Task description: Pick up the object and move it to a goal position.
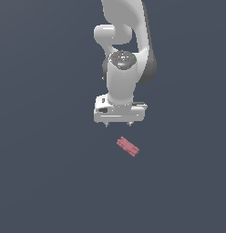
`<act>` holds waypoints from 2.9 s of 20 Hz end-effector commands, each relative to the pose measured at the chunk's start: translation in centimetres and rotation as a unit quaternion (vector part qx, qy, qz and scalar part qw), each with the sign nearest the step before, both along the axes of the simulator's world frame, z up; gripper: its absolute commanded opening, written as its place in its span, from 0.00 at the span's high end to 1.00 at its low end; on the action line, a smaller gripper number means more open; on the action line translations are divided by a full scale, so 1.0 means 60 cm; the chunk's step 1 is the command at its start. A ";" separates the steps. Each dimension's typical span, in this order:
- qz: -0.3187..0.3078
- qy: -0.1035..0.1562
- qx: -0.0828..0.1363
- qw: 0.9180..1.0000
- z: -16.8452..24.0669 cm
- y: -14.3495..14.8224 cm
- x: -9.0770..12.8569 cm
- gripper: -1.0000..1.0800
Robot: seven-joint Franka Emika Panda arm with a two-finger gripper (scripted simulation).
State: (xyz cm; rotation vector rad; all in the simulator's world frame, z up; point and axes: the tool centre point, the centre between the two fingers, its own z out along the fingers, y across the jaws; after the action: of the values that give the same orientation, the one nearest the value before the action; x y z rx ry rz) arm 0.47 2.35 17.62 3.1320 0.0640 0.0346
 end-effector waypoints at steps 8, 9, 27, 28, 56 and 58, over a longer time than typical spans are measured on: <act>0.027 0.001 -0.002 1.000 -0.011 0.005 0.005 0.04; 0.035 0.002 -0.002 0.999 -0.014 0.006 0.006 0.04; 0.271 0.010 -0.005 0.962 -0.113 0.058 0.044 0.04; 0.285 0.011 -0.005 0.959 -0.120 0.061 0.046 0.04; 0.394 0.012 -0.001 0.919 -0.231 0.089 0.056 0.04; 0.395 0.012 -0.001 0.919 -0.245 0.088 0.056 0.04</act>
State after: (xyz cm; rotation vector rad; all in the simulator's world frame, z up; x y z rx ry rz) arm 3.81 7.67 3.58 2.8611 1.2982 -0.0015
